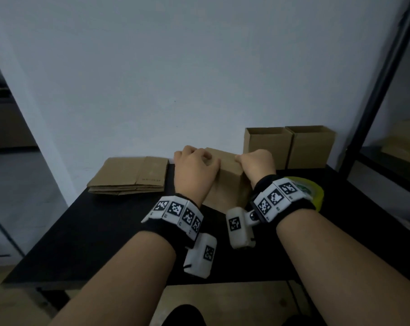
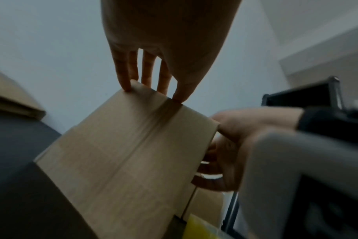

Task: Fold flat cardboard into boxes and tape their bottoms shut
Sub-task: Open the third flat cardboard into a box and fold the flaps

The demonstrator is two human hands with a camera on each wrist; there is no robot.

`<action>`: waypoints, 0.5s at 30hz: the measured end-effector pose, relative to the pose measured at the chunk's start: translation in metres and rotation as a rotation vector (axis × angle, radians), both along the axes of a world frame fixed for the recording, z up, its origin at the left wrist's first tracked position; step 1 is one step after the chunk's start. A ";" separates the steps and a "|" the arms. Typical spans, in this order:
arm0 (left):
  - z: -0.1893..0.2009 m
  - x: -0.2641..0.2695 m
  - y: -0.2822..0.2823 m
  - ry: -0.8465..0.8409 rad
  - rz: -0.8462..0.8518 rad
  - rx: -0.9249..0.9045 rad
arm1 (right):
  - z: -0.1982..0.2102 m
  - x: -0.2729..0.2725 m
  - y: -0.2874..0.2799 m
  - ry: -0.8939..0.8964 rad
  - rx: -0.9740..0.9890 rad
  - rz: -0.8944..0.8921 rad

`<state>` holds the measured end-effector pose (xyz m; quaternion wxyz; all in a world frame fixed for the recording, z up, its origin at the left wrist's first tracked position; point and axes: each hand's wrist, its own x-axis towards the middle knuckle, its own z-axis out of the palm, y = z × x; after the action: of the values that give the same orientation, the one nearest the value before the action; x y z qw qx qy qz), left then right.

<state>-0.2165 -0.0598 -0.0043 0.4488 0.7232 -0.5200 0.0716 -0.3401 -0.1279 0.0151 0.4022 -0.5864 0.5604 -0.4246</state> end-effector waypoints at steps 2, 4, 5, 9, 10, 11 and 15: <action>0.002 0.007 -0.005 0.028 -0.063 0.018 | 0.001 -0.004 -0.001 -0.025 0.027 0.018; 0.004 0.010 -0.011 0.041 -0.123 0.035 | 0.001 -0.007 0.000 -0.050 0.046 0.046; 0.005 0.011 -0.015 -0.003 -0.158 0.070 | 0.000 -0.009 0.001 -0.065 0.046 0.069; 0.007 0.004 -0.016 -0.326 -0.319 0.157 | -0.004 -0.009 0.010 -0.125 0.037 0.197; 0.003 0.004 -0.018 -0.361 -0.393 0.194 | -0.005 -0.008 0.012 -0.148 0.055 0.229; -0.001 0.008 -0.023 -0.408 -0.425 0.219 | -0.007 -0.008 0.014 -0.174 0.070 0.256; -0.012 0.015 -0.035 -0.511 -0.395 0.239 | -0.013 -0.011 0.013 -0.222 0.037 0.266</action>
<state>-0.2018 -0.0947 -0.0161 0.2214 0.6145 -0.7505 0.1007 -0.3509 -0.1144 0.0024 0.5249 -0.5974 0.4378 -0.4193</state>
